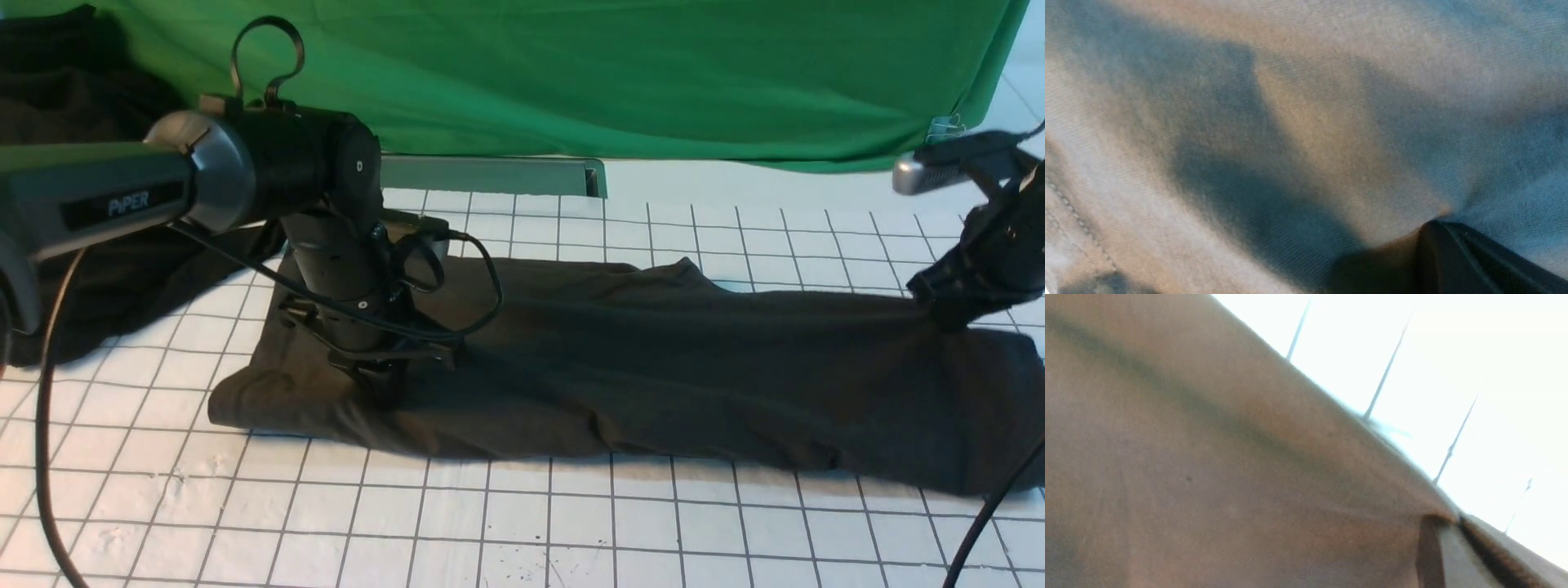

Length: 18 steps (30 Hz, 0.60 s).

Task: Fold a long-sleeved shirt over a white checkered tablecloth.
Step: 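Pull the folded dark garment lengthwise by its ends to straighten it flat on the table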

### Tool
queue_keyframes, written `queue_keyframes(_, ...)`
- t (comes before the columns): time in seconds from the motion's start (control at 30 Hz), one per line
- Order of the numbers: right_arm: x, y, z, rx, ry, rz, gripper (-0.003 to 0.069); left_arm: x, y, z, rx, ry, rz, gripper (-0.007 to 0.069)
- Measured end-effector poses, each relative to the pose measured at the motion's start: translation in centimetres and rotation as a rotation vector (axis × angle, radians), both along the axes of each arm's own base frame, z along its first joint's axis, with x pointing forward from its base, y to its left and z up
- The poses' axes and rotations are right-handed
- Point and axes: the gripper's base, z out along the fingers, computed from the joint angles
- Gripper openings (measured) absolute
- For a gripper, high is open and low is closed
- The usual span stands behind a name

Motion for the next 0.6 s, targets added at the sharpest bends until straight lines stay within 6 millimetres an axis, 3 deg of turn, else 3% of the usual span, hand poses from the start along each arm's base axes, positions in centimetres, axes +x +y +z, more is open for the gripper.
queue_keyframes(0.13, 0.4, 0.0, -0.7, -0.011, 0.010, 0.019, 0.0016, 0.0, 0.0, 0.0, 0.001, 0.000, 0.000, -0.0004)
queue_keyframes(0.2, 1.0, -0.2, -2.2, -0.026, 0.019, 0.028, 0.0057, 0.0, 0.0, 0.0, 0.003, -0.001, -0.002, -0.0004)
queue_keyframes(0.3, 1.9, -0.5, -3.7, -0.055, -0.005, -0.014, 0.0188, 0.0, 0.0, 0.0, 0.003, -0.001, 0.000, -0.0004)
queue_keyframes(0.4, 2.0, -0.8, -3.8, -0.062, -0.015, -0.052, 0.0300, 0.0, 0.0, 0.0, 0.005, 0.001, -0.001, -0.0003)
queue_keyframes(0.43, 2.0, -0.9, -3.4, -0.064, -0.014, -0.068, 0.0345, 0.0, 0.0, 0.1, 0.007, 0.005, -0.002, -0.0003)
queue_keyframes(0.5, 1.5, -1.0, -2.1, -0.058, 0.006, -0.107, 0.0368, -0.1, 0.1, 0.5, 0.009, 0.009, -0.003, -0.0003)
queue_keyframes(0.6, 0.0, -1.0, 0.8, -0.047, 0.002, -0.154, 0.0278, -0.4, 0.3, 2.3, 0.007, -0.026, -0.002, -0.0003)
